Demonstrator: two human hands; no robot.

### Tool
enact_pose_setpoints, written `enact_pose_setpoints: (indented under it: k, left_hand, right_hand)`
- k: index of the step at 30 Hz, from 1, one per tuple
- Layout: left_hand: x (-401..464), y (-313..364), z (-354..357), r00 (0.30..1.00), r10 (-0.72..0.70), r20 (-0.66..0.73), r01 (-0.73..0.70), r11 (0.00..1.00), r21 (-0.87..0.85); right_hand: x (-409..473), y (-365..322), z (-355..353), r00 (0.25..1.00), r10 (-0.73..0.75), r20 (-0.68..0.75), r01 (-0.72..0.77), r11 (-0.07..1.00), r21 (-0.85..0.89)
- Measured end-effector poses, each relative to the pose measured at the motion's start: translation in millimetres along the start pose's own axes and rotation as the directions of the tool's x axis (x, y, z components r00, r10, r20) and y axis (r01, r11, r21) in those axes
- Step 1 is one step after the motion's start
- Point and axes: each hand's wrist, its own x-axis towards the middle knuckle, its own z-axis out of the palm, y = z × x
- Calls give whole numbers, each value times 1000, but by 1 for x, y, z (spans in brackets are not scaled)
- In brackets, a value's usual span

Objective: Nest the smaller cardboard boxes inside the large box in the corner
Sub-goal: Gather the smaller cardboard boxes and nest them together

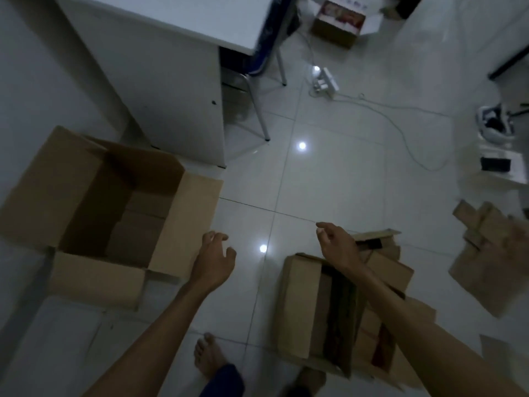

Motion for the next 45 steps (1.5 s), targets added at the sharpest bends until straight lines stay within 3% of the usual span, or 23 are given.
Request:
enact_pose_setpoints:
  k: [3, 8, 14, 18, 23, 33, 39, 45]
  left_hand:
    - [-3, 14, 53, 998, 11, 69, -12, 1000, 14]
    - [-2, 35, 149, 985, -100, 140, 93, 994, 55]
    - [-4, 44, 274, 955, -62, 291, -22, 960, 278]
    - [0, 36, 353, 907, -231, 352, 114, 940, 322]
    - [18, 4, 421, 894, -338, 294, 218, 901, 375]
    - [10, -41, 466, 923, -345, 173, 260, 887, 381]
    - [7, -41, 451, 911, -361, 201, 278, 896, 346]
    - [4, -42, 410, 966, -248, 76, 213, 924, 317]
  right_hand:
    - [-16, 71, -9, 995, 94, -17, -94, 996, 9]
    - [-32, 186, -11, 954, 297, -29, -294, 952, 78]
    - [-34, 276, 2, 918, 398, -9, -392, 909, 143]
    - [-26, 316, 25, 913, 384, 136, -386, 923, -16]
    - [-12, 345, 63, 908, 339, 245, -285, 930, -231]
    - [-13, 396, 109, 907, 359, 222, -285, 909, -304]
    - [-12, 405, 101, 860, 293, 417, -192, 944, -267]
    - [-18, 402, 105, 848, 403, 344, -386, 915, -122]
